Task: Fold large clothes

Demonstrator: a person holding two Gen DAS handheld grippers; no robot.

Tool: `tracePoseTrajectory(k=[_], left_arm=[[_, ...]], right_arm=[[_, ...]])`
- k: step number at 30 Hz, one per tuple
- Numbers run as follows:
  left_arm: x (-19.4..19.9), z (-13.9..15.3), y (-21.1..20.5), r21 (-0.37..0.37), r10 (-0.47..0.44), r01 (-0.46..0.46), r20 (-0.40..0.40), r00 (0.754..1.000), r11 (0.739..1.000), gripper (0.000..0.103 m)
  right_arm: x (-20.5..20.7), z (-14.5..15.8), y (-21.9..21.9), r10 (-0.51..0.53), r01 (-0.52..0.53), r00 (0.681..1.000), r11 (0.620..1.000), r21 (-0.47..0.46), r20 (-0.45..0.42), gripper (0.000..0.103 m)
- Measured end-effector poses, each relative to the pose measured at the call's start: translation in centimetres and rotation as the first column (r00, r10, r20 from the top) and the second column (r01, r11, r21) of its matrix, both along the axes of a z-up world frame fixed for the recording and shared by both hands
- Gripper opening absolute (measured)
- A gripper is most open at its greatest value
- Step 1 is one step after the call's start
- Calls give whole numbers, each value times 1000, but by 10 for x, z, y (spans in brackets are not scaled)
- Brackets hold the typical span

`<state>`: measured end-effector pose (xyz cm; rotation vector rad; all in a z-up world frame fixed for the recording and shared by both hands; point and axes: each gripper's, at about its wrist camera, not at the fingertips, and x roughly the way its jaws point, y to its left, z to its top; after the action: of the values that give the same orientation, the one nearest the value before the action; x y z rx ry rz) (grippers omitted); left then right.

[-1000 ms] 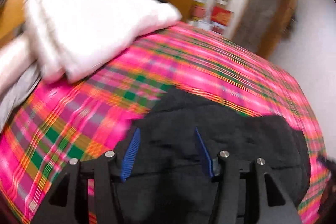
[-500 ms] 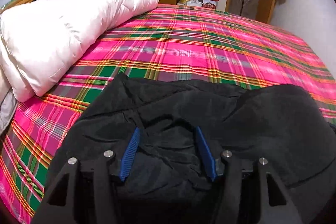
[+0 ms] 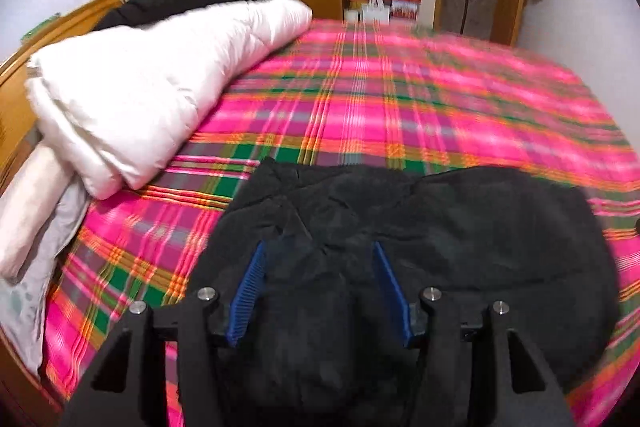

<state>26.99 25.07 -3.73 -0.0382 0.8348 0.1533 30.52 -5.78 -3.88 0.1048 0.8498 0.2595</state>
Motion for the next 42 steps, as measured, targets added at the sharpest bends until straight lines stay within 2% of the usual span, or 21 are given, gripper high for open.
tracePoseTrajectory(k=[4, 6, 9, 10, 12, 13, 18, 22, 26, 42], left_arm=[[-62, 37, -19, -15, 9, -9, 37, 999, 1000, 60], [-92, 50, -29, -45, 4, -2, 54, 999, 999, 66], [-136, 65, -47, -76, -11, 16, 77, 997, 997, 69], [-149, 69, -52, -80, -16, 23, 85, 996, 996, 70], [-172, 76, -61, -93, -15, 25, 100, 995, 995, 79], [-185, 78, -66, -99, -18, 29, 111, 994, 995, 80], [-226, 76, -89, -112, -46, 57, 100, 994, 992, 81], [-244, 61, -99, -138, -69, 76, 55, 996, 987, 81], [-245, 42, -110, -100, -77, 75, -17, 997, 992, 81], [-249, 32, -112, -108, -60, 56, -37, 998, 993, 81]], right_arm=[[-62, 36, -1, 29, -29, 997, 1000, -8, 69, 64], [-98, 53, -1, 51, -50, 993, 999, -12, 108, 64], [-140, 69, -3, 63, -64, 990, 998, 8, 130, 64], [-149, 72, -4, 64, -66, 989, 998, 10, 132, 64], [-178, 78, -3, 68, -69, 989, 998, 3, 135, 65], [-191, 79, -3, 67, -68, 988, 998, -3, 136, 65], [-243, 72, 2, 89, -83, 987, 995, -49, 132, 65], [-256, 58, 3, 98, -89, 989, 993, -80, 108, 71], [-255, 44, 4, 97, -92, 993, 992, -85, 60, 72], [-266, 41, 20, 143, -138, 989, 985, -99, 43, 73]])
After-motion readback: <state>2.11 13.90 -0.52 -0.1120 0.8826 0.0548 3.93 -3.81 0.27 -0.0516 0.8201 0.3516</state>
